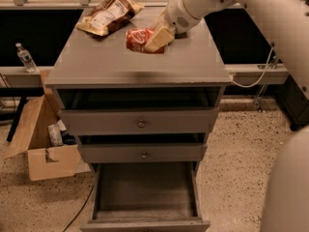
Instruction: Pick coke can from bottom drawer and place on counter
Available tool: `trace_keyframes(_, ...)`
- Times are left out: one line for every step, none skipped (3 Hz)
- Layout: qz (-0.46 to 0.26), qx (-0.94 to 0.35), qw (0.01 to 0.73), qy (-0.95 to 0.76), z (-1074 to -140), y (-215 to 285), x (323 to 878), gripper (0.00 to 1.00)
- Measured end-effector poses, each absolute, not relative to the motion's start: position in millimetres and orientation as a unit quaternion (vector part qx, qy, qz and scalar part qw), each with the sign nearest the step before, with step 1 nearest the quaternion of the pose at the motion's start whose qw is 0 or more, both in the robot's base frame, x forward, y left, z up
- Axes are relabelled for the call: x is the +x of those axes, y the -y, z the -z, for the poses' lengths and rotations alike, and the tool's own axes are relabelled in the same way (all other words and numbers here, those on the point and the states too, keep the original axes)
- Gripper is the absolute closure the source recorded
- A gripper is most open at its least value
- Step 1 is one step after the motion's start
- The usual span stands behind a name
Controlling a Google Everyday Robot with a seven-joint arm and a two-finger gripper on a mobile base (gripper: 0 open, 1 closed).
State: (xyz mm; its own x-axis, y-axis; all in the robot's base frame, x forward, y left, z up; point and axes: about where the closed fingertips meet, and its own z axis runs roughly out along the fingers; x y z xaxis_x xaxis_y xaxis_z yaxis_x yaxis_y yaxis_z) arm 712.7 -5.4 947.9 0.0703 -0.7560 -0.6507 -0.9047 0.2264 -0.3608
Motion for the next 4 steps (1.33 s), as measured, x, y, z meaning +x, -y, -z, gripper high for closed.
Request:
trace_keyframes(-0.071, -0.571, 0.410, -0.707, -943, -18, 778, 1.00)
trace_keyframes(-0.065, -0.548, 0.412, -0.725, -931, -33, 814, 1.00)
trace_keyframes(-0.071, -0.536, 0.397, -0.742, -910, -55, 842, 0.73)
trace_keyframes(-0.077, -0.534, 0.385, -0.748, -897, -68, 851, 0.50)
